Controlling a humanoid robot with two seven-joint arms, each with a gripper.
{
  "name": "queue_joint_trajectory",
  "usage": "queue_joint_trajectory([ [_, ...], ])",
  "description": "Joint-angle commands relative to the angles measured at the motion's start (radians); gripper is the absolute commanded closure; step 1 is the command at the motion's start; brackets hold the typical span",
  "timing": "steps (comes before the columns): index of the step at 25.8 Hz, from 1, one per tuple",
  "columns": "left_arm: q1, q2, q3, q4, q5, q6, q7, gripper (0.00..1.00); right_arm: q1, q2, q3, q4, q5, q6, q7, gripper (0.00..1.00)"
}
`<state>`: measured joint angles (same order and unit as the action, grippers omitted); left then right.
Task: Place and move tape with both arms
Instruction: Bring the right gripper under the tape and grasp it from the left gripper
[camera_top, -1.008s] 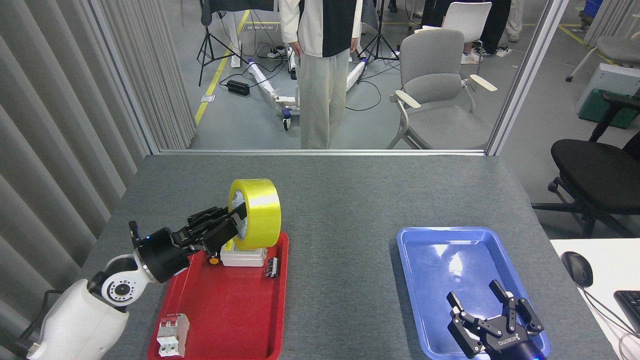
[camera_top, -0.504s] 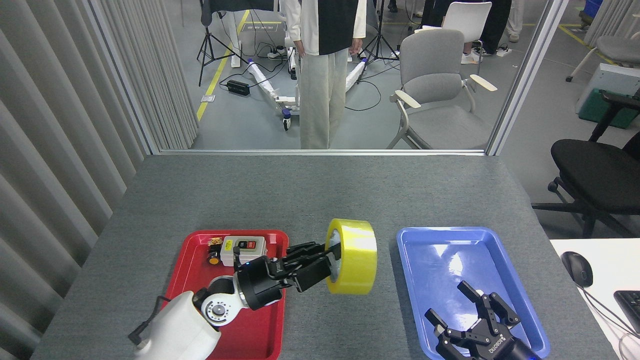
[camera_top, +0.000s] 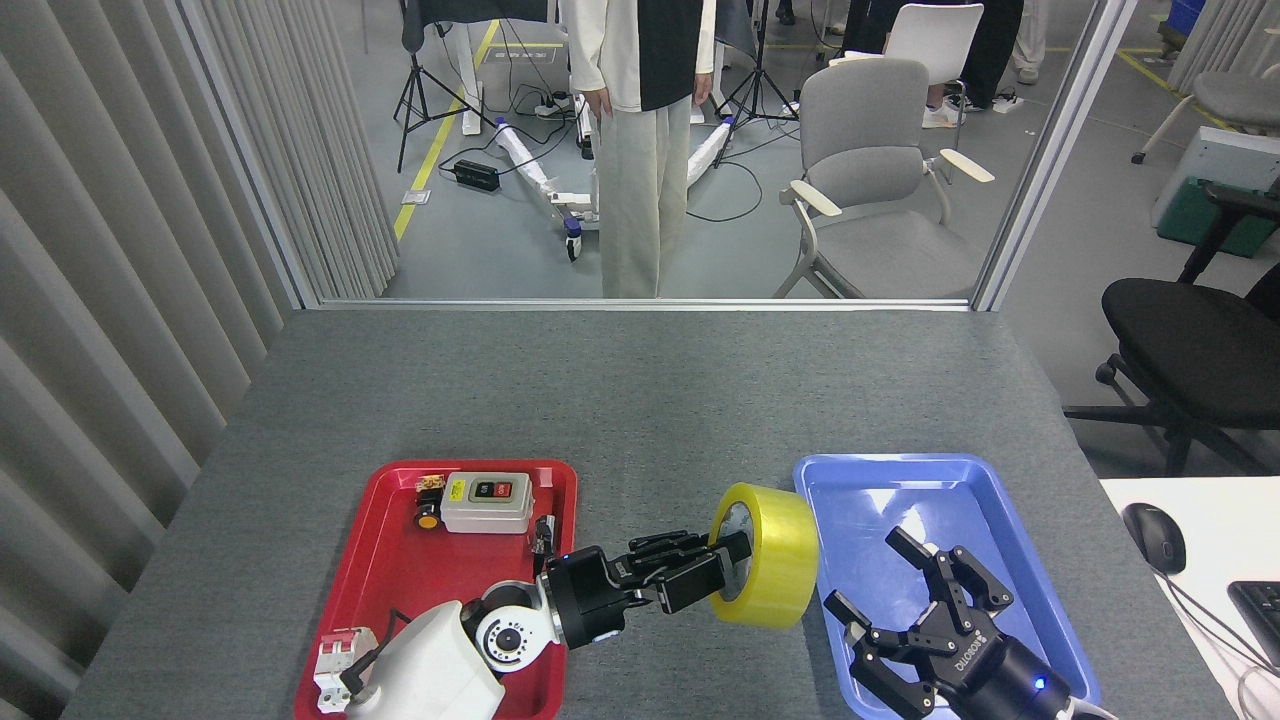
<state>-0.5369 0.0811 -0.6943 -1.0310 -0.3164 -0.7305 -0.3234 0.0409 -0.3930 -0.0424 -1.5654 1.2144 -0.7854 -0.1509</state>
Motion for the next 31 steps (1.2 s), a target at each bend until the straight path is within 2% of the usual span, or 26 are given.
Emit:
queue_joint_trajectory([
  [1, -0.002, -0.006, 0.001, 0.009, 0.005, 0.002, -0.003, 1.00, 0.017, 0.003, -0.013, -0.019, 0.002, 0.000, 0.014, 0.00],
  [5, -0.002, -0.007, 0.001, 0.009, 0.005, 0.002, 0.000, 1.00, 0.099, 0.005, -0.136, -0.015, 0.002, 0.000, 0.017, 0.00],
  [7, -0.002, -0.007, 0.002, 0.009, 0.006, 0.002, -0.002, 1.00, 0.123, 0.017, -0.160, -0.024, 0.002, 0.000, 0.031, 0.00],
  [10, -0.002, -0.007, 0.004, 0.009, 0.006, 0.002, -0.003, 1.00, 0.113, 0.086, -0.162, -0.028, 0.005, 0.000, 0.056, 0.00],
  [13, -0.003, -0.009, 0.002, 0.009, 0.005, 0.002, -0.003, 1.00, 0.070, 0.112, -0.152, -0.038, 0.019, 0.000, 0.083, 0.00],
  [19, -0.003, -0.009, 0.004, 0.011, 0.005, 0.002, -0.003, 1.00, 0.059, 0.112, -0.102, -0.062, 0.020, 0.000, 0.086, 0.00],
  [31, -0.003, -0.017, 0.006, 0.023, 0.005, 0.002, -0.005, 1.00, 0.083, 0.112, -0.094, -0.110, 0.022, 0.000, 0.097, 0.00],
])
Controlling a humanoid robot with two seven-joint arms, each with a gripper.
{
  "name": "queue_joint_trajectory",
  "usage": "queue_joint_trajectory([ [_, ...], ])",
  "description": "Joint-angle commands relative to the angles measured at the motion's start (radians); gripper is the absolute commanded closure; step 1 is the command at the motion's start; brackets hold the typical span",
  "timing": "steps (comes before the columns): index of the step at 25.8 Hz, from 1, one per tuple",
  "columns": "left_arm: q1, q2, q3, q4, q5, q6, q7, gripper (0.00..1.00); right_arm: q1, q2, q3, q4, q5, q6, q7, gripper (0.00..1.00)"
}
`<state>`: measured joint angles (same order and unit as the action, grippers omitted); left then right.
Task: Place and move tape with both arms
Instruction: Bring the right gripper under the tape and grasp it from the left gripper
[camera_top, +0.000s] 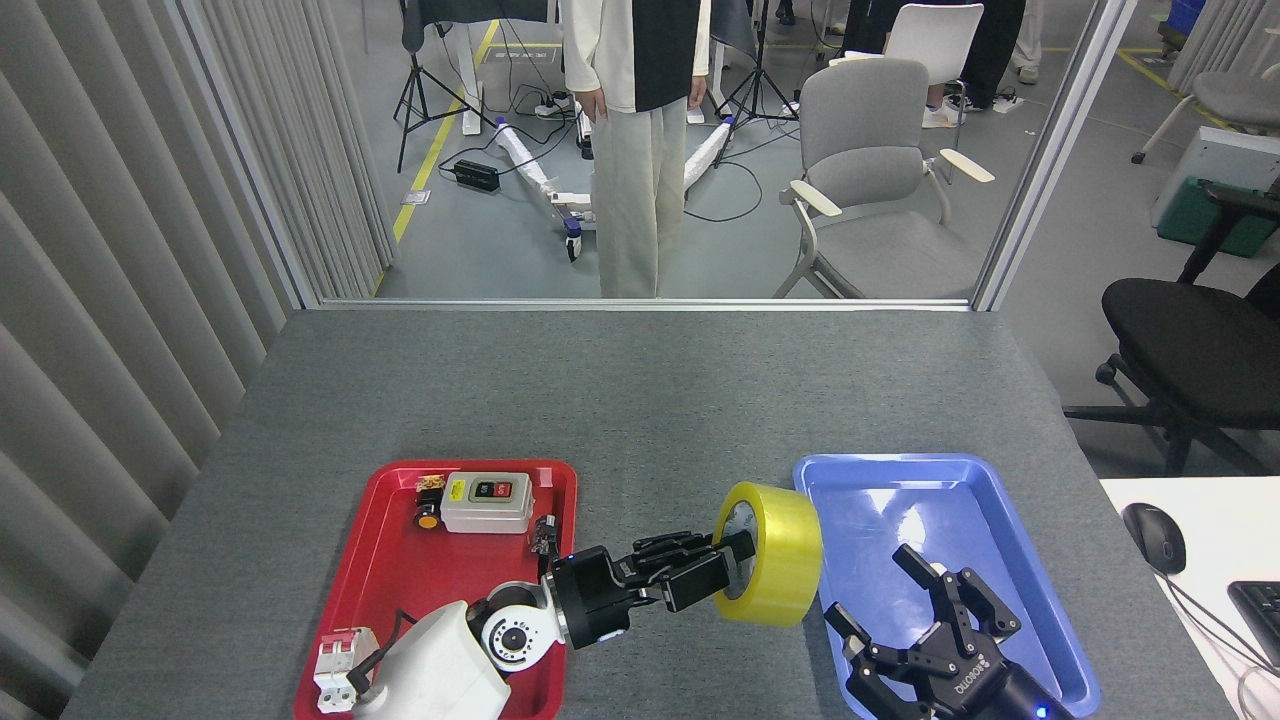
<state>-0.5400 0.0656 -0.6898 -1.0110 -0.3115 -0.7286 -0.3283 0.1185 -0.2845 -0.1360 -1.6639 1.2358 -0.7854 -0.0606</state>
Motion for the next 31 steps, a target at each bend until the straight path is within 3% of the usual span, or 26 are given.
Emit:
queue_joint_trajectory([
  [1, -0.002, 0.000, 0.001, 0.003, 0.002, 0.000, 0.000, 1.00, 0.000, 0.001, -0.002, -0.011, -0.004, 0.000, 0.007, 0.00],
  [6, -0.003, 0.000, 0.001, 0.003, 0.002, -0.002, 0.000, 1.00, -0.017, -0.027, -0.005, -0.005, -0.019, 0.000, 0.004, 0.00],
  [8, -0.003, 0.000, 0.001, 0.003, 0.002, -0.002, 0.000, 1.00, -0.005, -0.113, 0.052, -0.019, -0.067, 0.000, -0.004, 0.00],
  [10, -0.003, 0.000, 0.001, 0.003, 0.003, -0.002, 0.000, 1.00, -0.010, -0.225, 0.191, -0.043, -0.147, 0.000, -0.005, 0.00],
  [13, -0.003, 0.000, 0.001, 0.003, 0.002, -0.002, 0.000, 1.00, -0.013, -0.295, 0.285, -0.082, -0.200, 0.000, -0.030, 0.00],
  [18, -0.003, 0.000, 0.001, 0.003, 0.002, -0.002, -0.002, 1.00, -0.019, -0.306, 0.315, -0.088, -0.196, 0.000, -0.036, 0.00],
  [22, -0.003, 0.003, 0.001, 0.002, 0.002, -0.003, 0.000, 1.00, -0.049, -0.298, 0.345, -0.080, -0.147, 0.000, -0.041, 0.00],
  [31, -0.003, 0.010, 0.001, -0.009, 0.002, -0.006, 0.000, 1.00, -0.123, -0.297, 0.429, -0.030, -0.147, 0.000, -0.050, 0.00],
])
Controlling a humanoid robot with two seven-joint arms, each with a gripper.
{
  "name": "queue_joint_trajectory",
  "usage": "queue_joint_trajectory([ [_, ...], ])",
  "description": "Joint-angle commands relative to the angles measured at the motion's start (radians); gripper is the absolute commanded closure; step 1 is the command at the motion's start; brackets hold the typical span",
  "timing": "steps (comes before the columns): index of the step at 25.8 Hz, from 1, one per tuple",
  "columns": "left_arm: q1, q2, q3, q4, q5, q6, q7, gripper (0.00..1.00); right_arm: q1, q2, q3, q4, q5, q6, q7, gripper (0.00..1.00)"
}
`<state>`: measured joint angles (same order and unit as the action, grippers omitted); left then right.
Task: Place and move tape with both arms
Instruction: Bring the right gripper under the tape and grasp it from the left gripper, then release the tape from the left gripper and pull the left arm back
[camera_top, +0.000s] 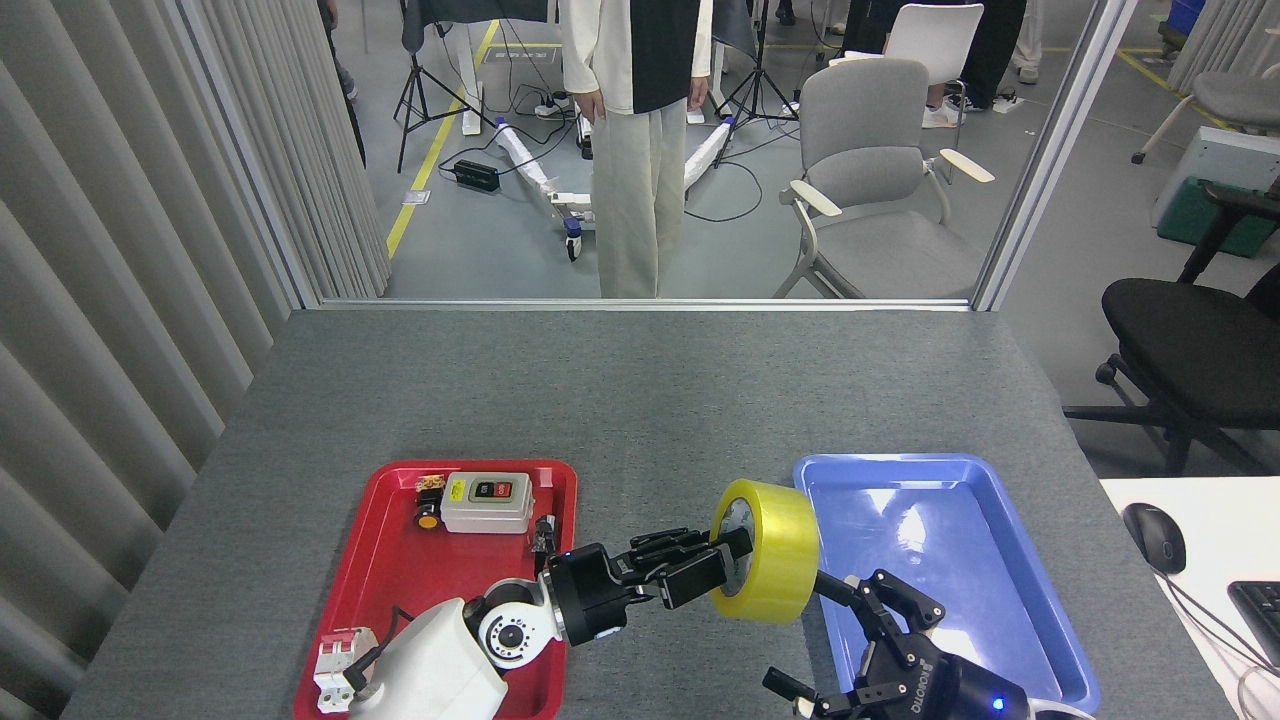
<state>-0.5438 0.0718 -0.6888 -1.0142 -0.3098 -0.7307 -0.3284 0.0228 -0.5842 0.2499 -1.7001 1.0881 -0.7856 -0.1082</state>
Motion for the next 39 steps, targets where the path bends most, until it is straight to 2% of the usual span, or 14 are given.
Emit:
queue_joint_trajectory([
  [1, 0.001, 0.005, 0.000, -0.006, 0.000, -0.010, 0.000, 1.00, -0.038, 0.004, 0.057, 0.008, 0.003, 0.000, -0.002, 0.00],
  [6, 0.007, 0.006, -0.006, -0.041, -0.011, -0.016, -0.001, 1.00, -0.113, 0.006, 0.150, 0.043, 0.003, 0.000, -0.008, 0.01],
  [8, 0.010, 0.008, -0.008, -0.049, -0.011, -0.019, -0.001, 1.00, -0.118, 0.006, 0.161, 0.045, 0.003, 0.000, -0.010, 0.09],
  [10, 0.010, 0.008, -0.008, -0.049, -0.011, -0.030, -0.001, 1.00, -0.118, 0.001, 0.163, 0.045, 0.003, 0.000, -0.011, 0.37],
  [12, 0.012, 0.009, -0.008, -0.050, -0.011, -0.032, -0.001, 1.00, -0.118, -0.005, 0.163, 0.045, 0.006, 0.000, -0.031, 0.88],
  [13, 0.012, 0.009, -0.008, -0.050, -0.011, -0.033, -0.001, 1.00, -0.118, -0.006, 0.163, 0.043, 0.006, 0.000, -0.038, 1.00],
  [18, 0.013, 0.011, -0.008, -0.050, -0.009, -0.032, 0.008, 1.00, -0.116, -0.008, 0.161, 0.043, 0.010, 0.000, -0.102, 1.00],
  [19, 0.013, 0.011, -0.008, -0.050, -0.009, -0.026, 0.011, 0.92, -0.116, -0.008, 0.160, 0.043, 0.010, 0.000, -0.105, 1.00],
  [20, 0.013, 0.011, -0.008, -0.050, -0.009, -0.019, 0.011, 0.75, -0.116, -0.006, 0.158, 0.043, 0.012, 0.000, -0.105, 1.00],
  [21, 0.013, 0.011, -0.008, -0.047, -0.008, -0.010, 0.012, 0.51, -0.116, -0.006, 0.157, 0.043, 0.016, 0.000, -0.105, 1.00],
  [22, 0.013, 0.013, -0.008, -0.047, -0.009, 0.004, 0.011, 0.14, -0.116, -0.005, 0.154, 0.043, 0.023, 0.000, -0.105, 1.00],
  [23, 0.013, 0.013, -0.008, -0.049, -0.009, 0.016, 0.006, 0.00, -0.115, -0.005, 0.152, 0.043, 0.027, 0.000, -0.107, 1.00],
  [37, 0.004, 0.057, 0.000, -0.035, -0.008, 0.033, 0.015, 0.00, -0.113, -0.002, 0.144, 0.045, 0.033, 0.000, -0.102, 1.00],
  [39, -0.001, 0.069, 0.003, -0.015, -0.009, 0.062, 0.015, 0.00, -0.116, -0.009, 0.144, 0.048, 0.053, 0.062, -0.090, 1.00],
])
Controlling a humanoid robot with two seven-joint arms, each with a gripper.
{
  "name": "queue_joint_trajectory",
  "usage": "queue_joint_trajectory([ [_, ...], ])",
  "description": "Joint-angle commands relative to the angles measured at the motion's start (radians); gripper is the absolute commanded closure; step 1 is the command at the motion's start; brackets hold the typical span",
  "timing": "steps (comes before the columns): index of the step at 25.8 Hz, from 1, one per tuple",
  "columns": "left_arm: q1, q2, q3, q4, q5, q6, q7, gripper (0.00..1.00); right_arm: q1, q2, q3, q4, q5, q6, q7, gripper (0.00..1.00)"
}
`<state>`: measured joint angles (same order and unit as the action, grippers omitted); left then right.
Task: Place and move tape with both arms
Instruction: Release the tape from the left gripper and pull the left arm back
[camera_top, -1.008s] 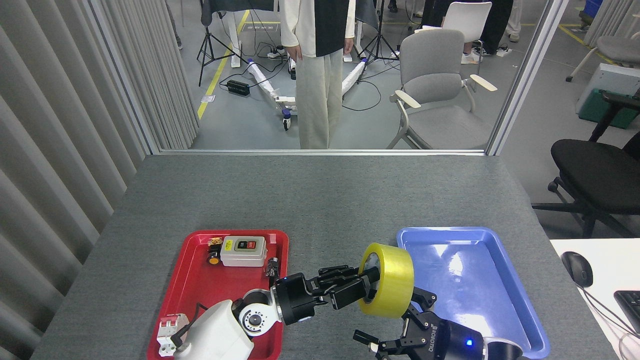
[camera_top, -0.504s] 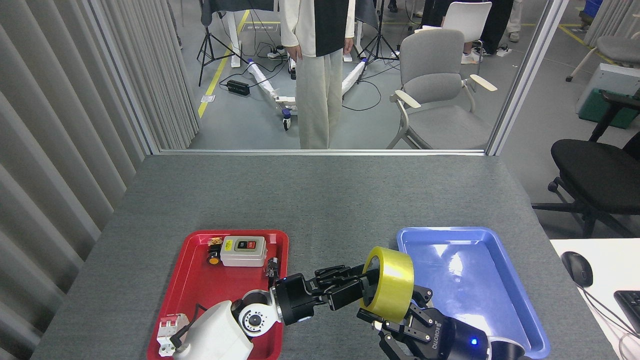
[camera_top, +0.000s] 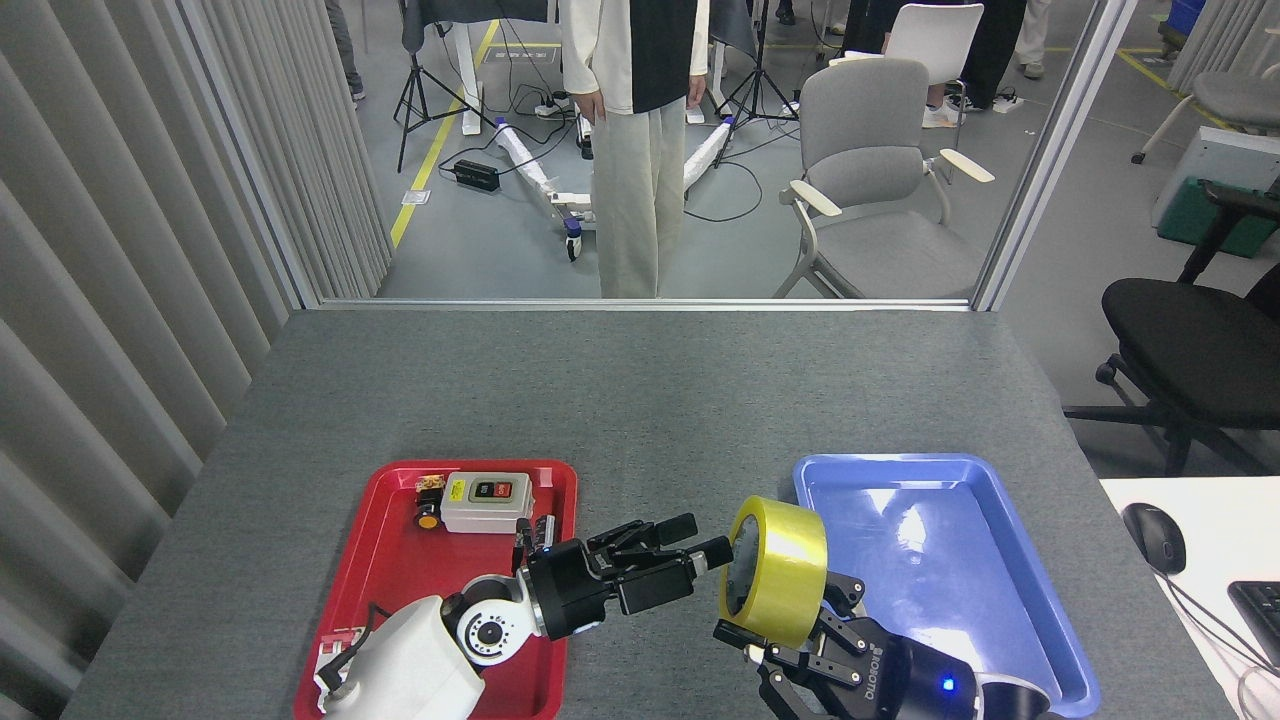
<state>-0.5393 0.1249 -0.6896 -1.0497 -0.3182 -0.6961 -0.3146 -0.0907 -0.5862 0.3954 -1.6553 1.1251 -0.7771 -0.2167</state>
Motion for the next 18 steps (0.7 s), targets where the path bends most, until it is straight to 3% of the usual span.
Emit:
queue_joint_trajectory([
  [1, -0.007, 0.029, 0.005, 0.020, -0.001, 0.055, 0.002, 0.00, -0.006, -0.009, -0.001, 0.008, 0.032, 0.113, 0.031, 1.00],
  [8, -0.002, 0.153, 0.033, -0.007, 0.004, 0.118, 0.006, 0.00, 0.005, -0.061, -0.059, 0.051, 0.033, 0.414, 0.106, 1.00],
  [11, 0.001, 0.190, 0.038, -0.003, -0.004, 0.142, 0.011, 0.00, 0.005, -0.067, -0.066, 0.065, 0.033, 0.567, 0.218, 1.00],
  [13, 0.004, 0.248, 0.038, -0.007, -0.018, 0.184, 0.042, 0.00, 0.005, -0.087, -0.067, 0.091, 0.030, 0.654, 0.280, 1.00],
  [15, 0.009, 0.318, 0.038, -0.026, -0.090, 0.240, 0.103, 0.00, 0.005, -0.109, -0.069, 0.109, 0.013, 0.730, 0.335, 1.00],
  [18, 0.044, 0.397, 0.039, -0.104, -0.248, 0.394, 0.221, 0.00, 0.005, -0.142, -0.063, 0.124, -0.062, 0.817, 0.404, 1.00],
])
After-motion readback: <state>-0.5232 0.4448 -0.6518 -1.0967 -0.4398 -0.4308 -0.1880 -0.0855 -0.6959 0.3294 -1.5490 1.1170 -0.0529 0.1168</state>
